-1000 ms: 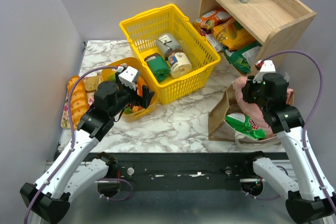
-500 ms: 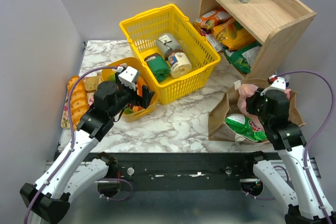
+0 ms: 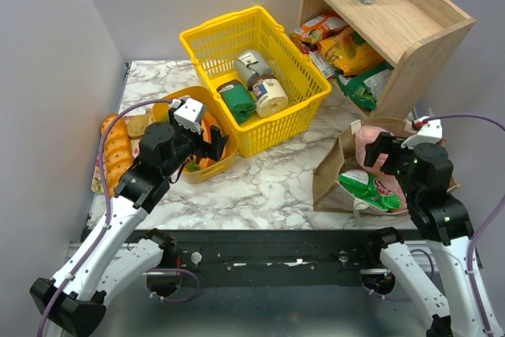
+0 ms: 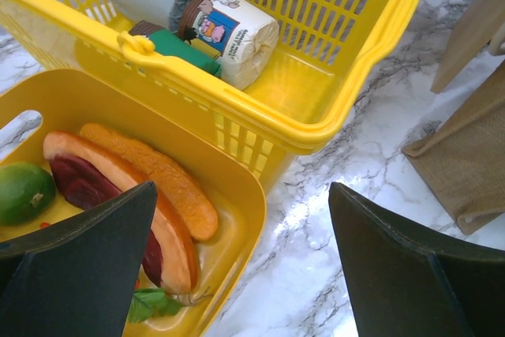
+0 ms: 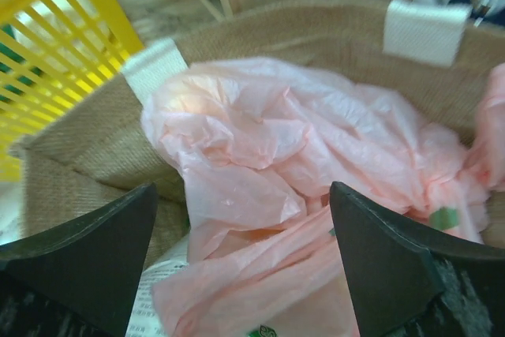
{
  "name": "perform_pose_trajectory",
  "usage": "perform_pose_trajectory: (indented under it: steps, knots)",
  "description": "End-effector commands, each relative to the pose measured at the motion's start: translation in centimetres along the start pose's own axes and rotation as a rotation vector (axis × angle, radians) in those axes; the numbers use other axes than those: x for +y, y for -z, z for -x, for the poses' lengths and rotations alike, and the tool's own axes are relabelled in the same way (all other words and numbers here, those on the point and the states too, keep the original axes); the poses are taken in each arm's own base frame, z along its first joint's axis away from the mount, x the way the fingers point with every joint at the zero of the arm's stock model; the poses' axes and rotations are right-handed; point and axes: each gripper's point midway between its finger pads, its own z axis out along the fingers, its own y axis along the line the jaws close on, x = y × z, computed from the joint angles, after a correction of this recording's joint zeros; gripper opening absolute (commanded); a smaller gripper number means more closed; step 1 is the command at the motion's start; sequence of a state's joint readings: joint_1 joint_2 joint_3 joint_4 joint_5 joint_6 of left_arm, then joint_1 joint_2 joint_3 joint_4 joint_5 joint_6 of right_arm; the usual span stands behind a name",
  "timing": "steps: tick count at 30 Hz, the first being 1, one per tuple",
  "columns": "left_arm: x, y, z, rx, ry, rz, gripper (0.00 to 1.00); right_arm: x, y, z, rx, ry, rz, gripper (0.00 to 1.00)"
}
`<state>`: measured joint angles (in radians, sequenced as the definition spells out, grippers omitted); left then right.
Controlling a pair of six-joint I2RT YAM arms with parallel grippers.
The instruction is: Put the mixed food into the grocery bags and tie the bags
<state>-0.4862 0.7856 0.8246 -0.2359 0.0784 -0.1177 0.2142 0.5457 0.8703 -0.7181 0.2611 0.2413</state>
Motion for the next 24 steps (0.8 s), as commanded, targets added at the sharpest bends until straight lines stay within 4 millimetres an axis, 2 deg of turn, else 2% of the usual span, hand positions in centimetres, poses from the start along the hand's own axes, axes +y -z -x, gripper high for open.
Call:
perform_pose_trajectory:
  steps: [1,2,5,8,11,16,18,24]
  knots:
    - [2.6,0.4,0.7,0.004,0.026,0.11,0.99,-0.5,1.3,4.4,-0.115,0.056,-0.026,1.0]
    - [4.0,0.4,0.8,0.004,0.044,0.152,0.99,-0.7,1.7,5.8,-0.133,0.06,-0.042,1.0]
    - [6.4,0.7,1.5,-0.016,0.085,0.226,0.99,-0.9,0.5,6.5,-0.085,0.116,-0.082,1.0]
    - [7.7,1.1,2.6,-0.033,0.116,0.274,0.99,0.5,0.2,8.2,-0.094,0.1,-0.023,1.0]
    - [9.0,2.1,4.3,-0.078,0.123,0.331,0.99,1.8,1.3,10.4,-0.184,0.056,0.051,1.0]
    - [9.1,3.0,6.1,-0.135,0.109,0.353,0.99,3.4,3.7,12.7,-0.315,0.027,0.165,1.0]
    - [8.9,3.4,6.7,-0.167,0.124,0.35,0.99,3.6,4.6,13.0,-0.344,0.028,0.192,1.0]
    - [8.8,4.2,7.8,-0.194,0.134,0.36,0.99,3.2,5.2,13.0,-0.372,0.041,0.183,1.0]
